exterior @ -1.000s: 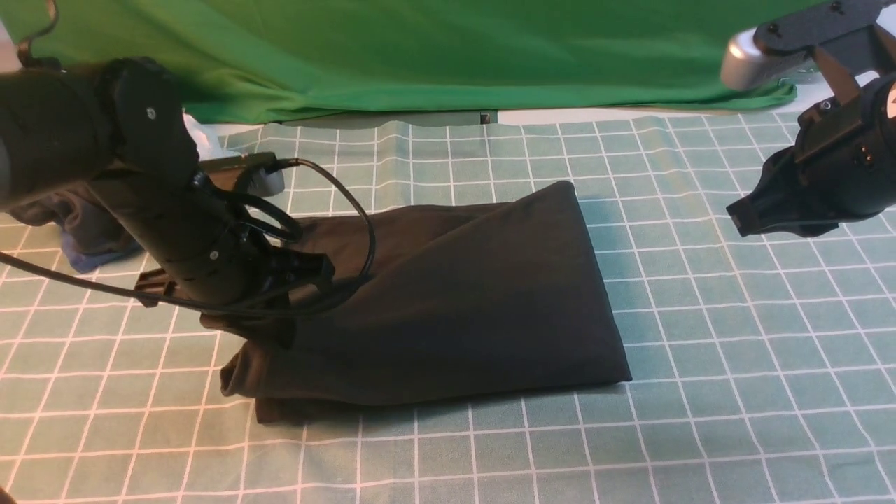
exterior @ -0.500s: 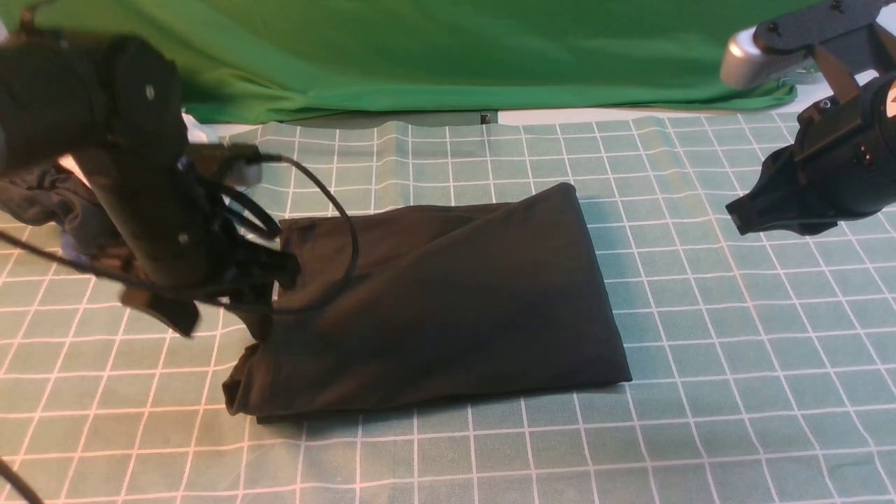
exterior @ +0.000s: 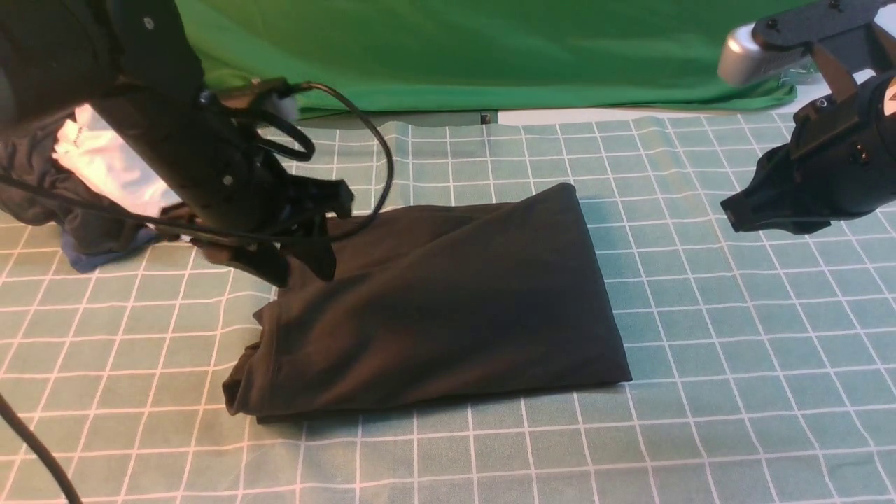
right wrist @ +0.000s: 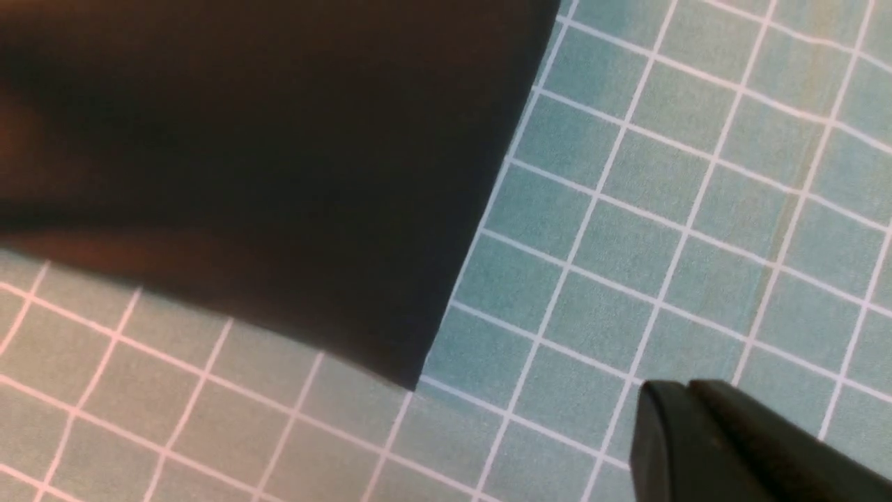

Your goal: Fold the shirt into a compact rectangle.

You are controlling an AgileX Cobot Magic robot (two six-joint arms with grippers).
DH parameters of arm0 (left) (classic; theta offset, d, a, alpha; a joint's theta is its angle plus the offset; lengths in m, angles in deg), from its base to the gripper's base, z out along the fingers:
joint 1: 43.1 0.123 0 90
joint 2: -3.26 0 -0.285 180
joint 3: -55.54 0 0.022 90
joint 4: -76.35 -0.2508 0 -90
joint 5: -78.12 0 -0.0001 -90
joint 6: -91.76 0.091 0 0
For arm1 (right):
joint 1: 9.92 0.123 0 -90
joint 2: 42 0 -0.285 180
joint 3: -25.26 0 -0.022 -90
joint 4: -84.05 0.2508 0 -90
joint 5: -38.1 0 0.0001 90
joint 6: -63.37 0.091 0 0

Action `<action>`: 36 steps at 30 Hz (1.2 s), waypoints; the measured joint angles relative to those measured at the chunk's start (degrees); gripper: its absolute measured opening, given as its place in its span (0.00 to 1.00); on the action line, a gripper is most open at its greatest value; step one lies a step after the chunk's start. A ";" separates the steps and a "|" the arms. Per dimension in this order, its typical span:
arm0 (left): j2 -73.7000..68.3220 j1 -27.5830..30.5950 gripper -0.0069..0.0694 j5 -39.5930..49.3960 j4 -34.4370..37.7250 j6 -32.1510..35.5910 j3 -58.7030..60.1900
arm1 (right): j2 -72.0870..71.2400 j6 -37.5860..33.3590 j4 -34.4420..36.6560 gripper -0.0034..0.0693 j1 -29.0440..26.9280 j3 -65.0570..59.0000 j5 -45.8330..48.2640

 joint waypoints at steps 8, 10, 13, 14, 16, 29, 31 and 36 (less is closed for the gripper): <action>-0.18 0.54 0.10 -9.63 -5.29 -1.77 11.47 | 0.00 0.00 0.07 0.07 0.00 -0.05 -0.35; -0.37 1.28 0.10 -13.43 -5.46 -1.87 14.76 | 0.00 0.00 0.11 0.07 0.00 -0.06 -0.47; -0.37 2.10 0.10 -13.76 -7.64 -4.13 16.28 | 0.00 0.00 0.13 0.07 0.00 -0.06 -0.60; -0.37 2.40 0.10 -13.73 -8.41 -5.11 16.29 | 0.00 0.00 0.13 0.07 0.00 -0.06 -0.68; -0.37 2.93 0.10 -13.63 -9.87 -6.36 16.29 | 0.00 0.00 0.13 0.07 0.00 -0.06 -0.73; 11.31 2.96 0.10 -12.03 -8.09 -3.61 16.29 | 0.00 -1.31 -0.28 0.07 0.00 3.48 5.00; 16.01 2.96 0.10 -11.25 -8.04 -3.13 16.29 | 0.00 -1.40 -0.28 0.07 0.00 5.86 7.42; 27.14 2.96 0.10 -9.12 -7.93 -1.45 16.29 | -1.19 -1.47 -0.28 0.07 0.00 11.83 11.35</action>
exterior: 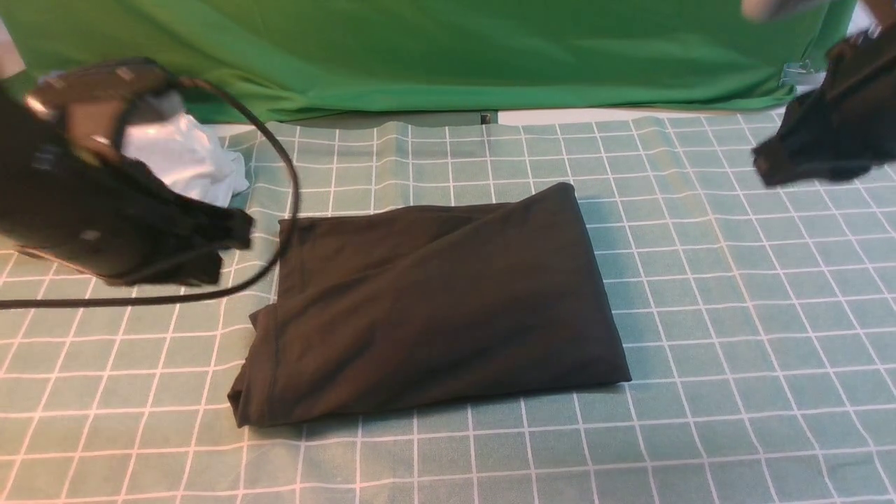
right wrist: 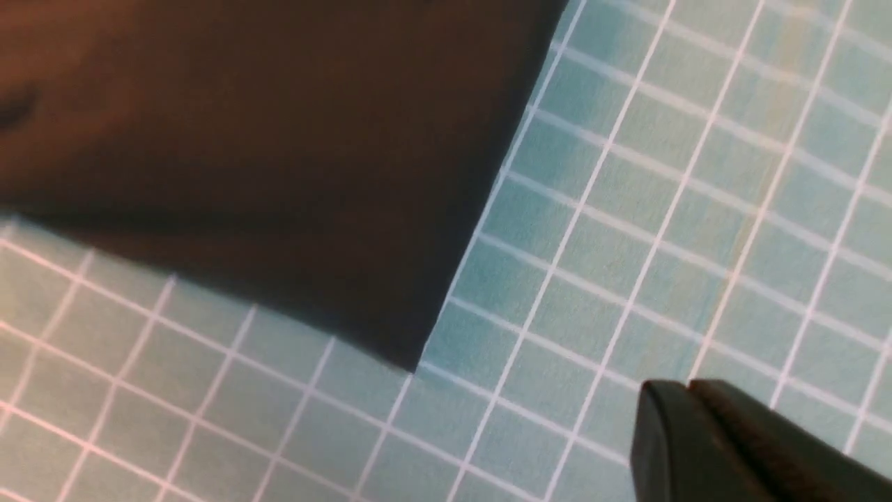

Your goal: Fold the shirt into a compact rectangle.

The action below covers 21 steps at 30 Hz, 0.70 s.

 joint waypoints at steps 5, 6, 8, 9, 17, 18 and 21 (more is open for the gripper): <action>14.15 0.00 0.10 0.73 0.00 0.78 0.00 | -8.52 0.00 -0.42 0.07 0.00 2.60 -3.00; 16.09 0.00 0.10 0.79 0.07 0.78 0.00 | -10.24 0.00 -0.58 0.07 0.00 2.74 -3.64; 20.51 0.00 0.10 0.97 0.40 0.78 0.00 | -14.81 0.00 -1.39 0.07 0.00 2.79 -5.21; 22.53 0.00 0.10 1.24 0.48 0.78 0.00 | -17.21 0.00 -1.95 0.07 0.00 2.79 -6.22; 35.96 0.00 0.10 1.64 0.49 0.80 4.81 | -42.57 2.88 -9.26 0.07 0.00 -10.10 -25.65; 36.24 0.00 0.10 1.64 0.49 0.80 5.31 | -44.17 3.46 -9.55 0.07 0.00 -11.29 -27.01; 40.08 0.00 0.10 1.22 1.07 0.11 9.23 | -55.96 7.03 -13.59 0.07 0.00 -20.83 -36.20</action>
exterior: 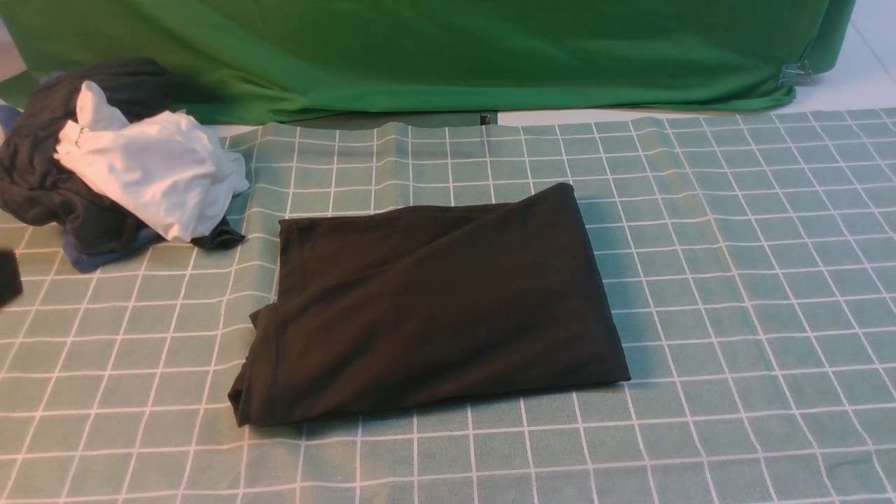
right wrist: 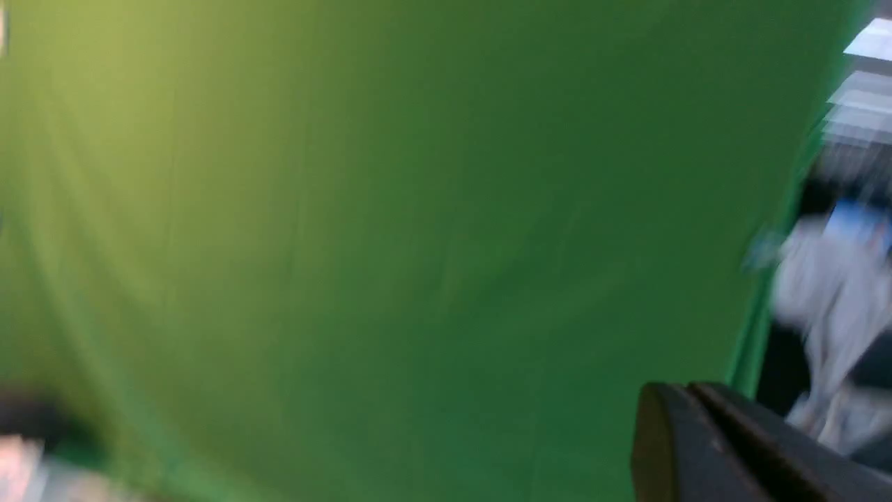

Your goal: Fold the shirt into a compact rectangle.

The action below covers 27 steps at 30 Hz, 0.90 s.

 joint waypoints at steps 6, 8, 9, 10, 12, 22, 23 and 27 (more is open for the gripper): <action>2.94 0.00 0.10 -5.12 5.78 0.19 7.83 | -17.38 2.43 -2.19 0.07 0.00 -15.90 -13.81; 2.98 0.00 0.11 -8.33 8.25 2.17 9.64 | -21.72 4.19 -2.25 0.07 0.00 -19.66 -18.48; 2.98 0.00 0.11 -8.59 8.42 2.17 9.64 | -21.98 4.19 -2.25 0.07 0.00 -19.86 -18.82; 2.98 0.00 0.11 -10.90 9.76 3.94 10.08 | -23.08 5.31 -2.32 0.07 0.00 -20.99 -20.81; 2.98 0.00 0.11 -12.51 10.55 4.64 10.12 | -23.15 5.53 -2.36 0.08 0.00 -21.22 -21.33; 2.98 0.00 0.11 -19.20 10.87 5.60 10.12 | -23.15 5.76 -2.43 0.16 0.00 -21.51 -20.57; 2.98 0.00 0.11 -19.30 10.01 5.60 10.12 | -23.15 5.76 -2.43 0.17 0.00 -21.51 -20.16; 2.98 0.00 0.11 -19.35 8.76 5.60 10.12 | -23.15 5.76 -2.43 0.17 0.00 -21.51 -19.90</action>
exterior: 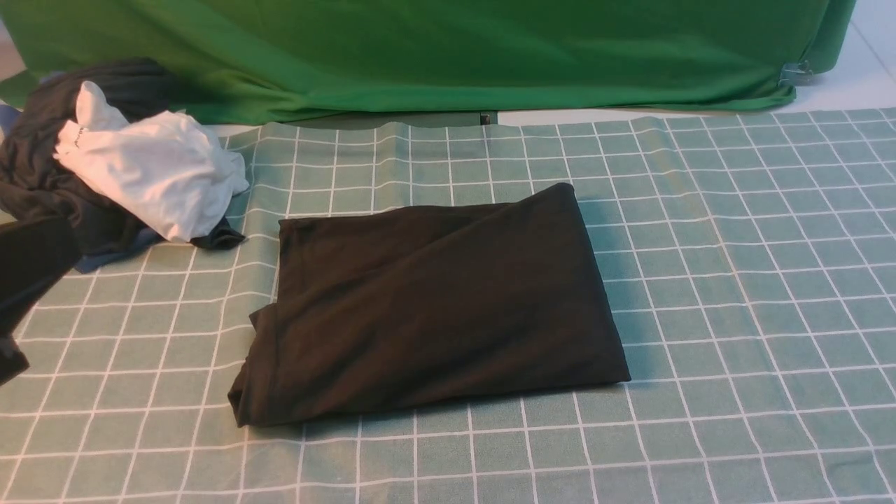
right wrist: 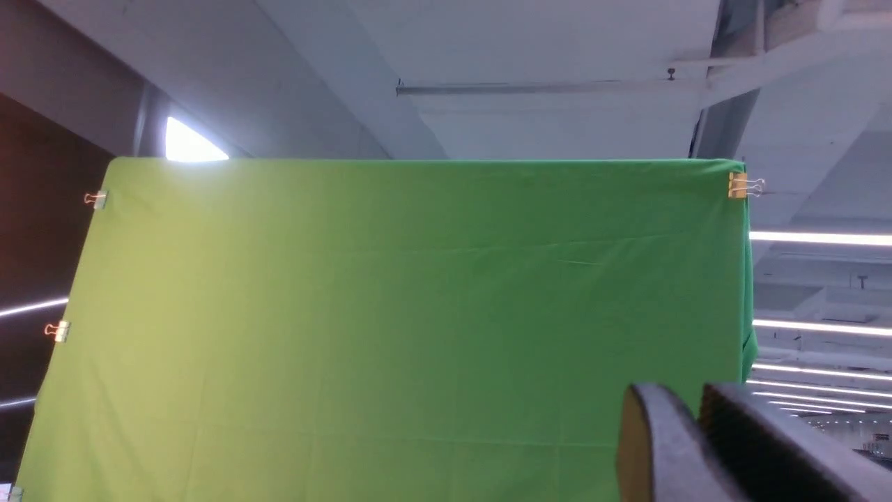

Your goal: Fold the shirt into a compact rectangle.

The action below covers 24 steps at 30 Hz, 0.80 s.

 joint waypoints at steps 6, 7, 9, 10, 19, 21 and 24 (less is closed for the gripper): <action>0.00 0.00 0.11 0.00 -0.32 0.00 0.00 | 0.00 0.00 0.00 0.18 0.00 0.00 0.00; 0.00 0.00 0.11 0.00 -0.32 0.00 0.00 | 0.00 0.00 0.00 0.17 0.00 0.00 0.00; 0.00 0.00 0.11 0.00 -0.32 0.00 0.00 | 0.00 0.00 0.00 0.17 0.00 0.00 0.02; 0.00 0.00 0.11 0.00 -0.32 0.00 0.00 | 0.00 0.00 0.00 0.17 0.00 0.00 0.02; 2.01 0.00 0.11 -5.58 -3.81 1.85 2.16 | 0.00 0.05 0.00 0.19 0.00 0.00 0.02; 4.82 0.12 0.11 -12.19 -4.56 2.19 6.53 | 0.00 0.05 0.00 0.20 0.00 0.00 0.02; 9.71 1.55 0.11 -20.77 -4.85 2.56 14.08 | 0.00 0.05 0.00 0.20 0.00 0.00 0.02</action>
